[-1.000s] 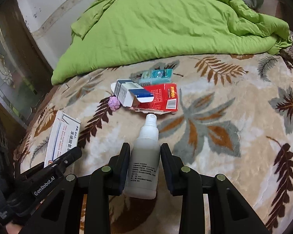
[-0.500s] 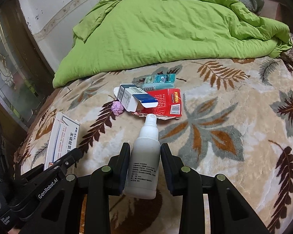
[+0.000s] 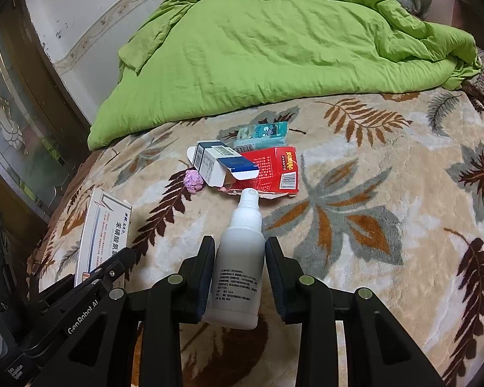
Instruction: Collect trash
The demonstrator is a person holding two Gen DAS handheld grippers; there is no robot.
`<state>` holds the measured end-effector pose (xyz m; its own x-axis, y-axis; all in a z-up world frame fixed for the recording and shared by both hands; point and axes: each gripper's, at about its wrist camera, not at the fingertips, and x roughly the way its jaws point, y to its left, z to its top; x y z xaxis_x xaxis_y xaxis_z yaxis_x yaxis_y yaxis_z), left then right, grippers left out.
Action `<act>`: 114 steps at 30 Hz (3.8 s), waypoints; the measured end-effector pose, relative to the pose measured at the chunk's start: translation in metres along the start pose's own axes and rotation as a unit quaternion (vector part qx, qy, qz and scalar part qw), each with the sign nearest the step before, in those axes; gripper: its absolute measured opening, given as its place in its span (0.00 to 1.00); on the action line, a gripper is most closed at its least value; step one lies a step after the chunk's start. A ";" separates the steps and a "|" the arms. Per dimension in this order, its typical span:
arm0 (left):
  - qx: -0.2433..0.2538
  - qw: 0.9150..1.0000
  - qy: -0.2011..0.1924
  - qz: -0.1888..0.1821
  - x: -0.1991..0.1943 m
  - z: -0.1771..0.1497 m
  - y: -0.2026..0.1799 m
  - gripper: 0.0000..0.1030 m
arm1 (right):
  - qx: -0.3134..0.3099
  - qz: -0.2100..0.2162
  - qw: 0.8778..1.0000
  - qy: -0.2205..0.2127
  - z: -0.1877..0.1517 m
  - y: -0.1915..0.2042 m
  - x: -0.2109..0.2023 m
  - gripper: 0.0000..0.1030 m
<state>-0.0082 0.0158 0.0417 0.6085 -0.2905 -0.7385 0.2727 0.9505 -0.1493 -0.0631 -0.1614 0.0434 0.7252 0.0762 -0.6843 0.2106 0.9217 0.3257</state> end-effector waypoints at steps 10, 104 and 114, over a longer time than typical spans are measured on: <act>0.001 1.000 -0.001 0.001 -0.001 0.001 -0.001 0.13 | 0.004 0.003 1.000 0.000 0.000 -0.001 0.000 0.34; 0.044 0.996 -0.047 0.064 -0.018 0.000 -0.021 0.13 | 0.015 0.023 1.000 -0.012 0.005 -0.002 -0.008 0.34; 0.045 0.996 -0.049 0.064 -0.019 0.001 -0.022 0.13 | 0.013 0.025 1.000 -0.013 0.005 0.000 -0.008 0.34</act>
<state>-0.0247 -0.0001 0.0599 0.7113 -0.1812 -0.6792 0.2506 0.9681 0.0042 -0.0656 -0.1637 0.0527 0.7522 0.1109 -0.6496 0.1907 0.9069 0.3756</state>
